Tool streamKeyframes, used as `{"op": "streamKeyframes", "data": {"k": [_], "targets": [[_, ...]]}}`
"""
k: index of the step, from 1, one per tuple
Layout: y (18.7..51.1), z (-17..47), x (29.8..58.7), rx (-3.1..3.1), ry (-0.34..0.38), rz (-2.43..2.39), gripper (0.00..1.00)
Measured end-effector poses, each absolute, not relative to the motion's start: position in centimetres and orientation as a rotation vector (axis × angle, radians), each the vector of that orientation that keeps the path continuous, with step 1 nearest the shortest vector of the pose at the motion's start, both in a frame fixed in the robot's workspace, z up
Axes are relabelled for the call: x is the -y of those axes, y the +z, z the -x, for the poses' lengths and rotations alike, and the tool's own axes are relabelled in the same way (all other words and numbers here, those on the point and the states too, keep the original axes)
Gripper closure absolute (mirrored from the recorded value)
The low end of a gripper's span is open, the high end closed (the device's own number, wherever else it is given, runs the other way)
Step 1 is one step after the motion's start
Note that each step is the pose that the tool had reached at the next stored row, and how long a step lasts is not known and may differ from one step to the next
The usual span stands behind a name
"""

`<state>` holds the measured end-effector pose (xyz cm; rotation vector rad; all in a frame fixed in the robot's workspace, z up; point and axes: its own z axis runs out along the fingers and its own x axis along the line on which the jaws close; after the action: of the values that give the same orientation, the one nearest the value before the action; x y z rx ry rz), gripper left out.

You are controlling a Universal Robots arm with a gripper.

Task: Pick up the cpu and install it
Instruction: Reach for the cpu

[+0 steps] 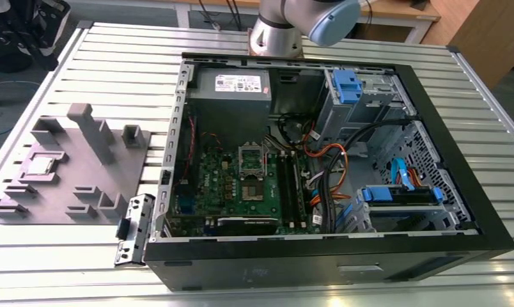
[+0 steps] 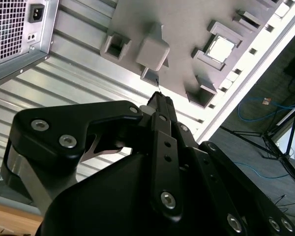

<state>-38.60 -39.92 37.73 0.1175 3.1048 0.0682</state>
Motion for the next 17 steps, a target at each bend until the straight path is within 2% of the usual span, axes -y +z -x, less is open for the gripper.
{"op": "streamKeyframes", "data": {"k": [17], "targets": [[36.75,39.53,40.36,-3.105,0.066,-0.117,0.89]]}}
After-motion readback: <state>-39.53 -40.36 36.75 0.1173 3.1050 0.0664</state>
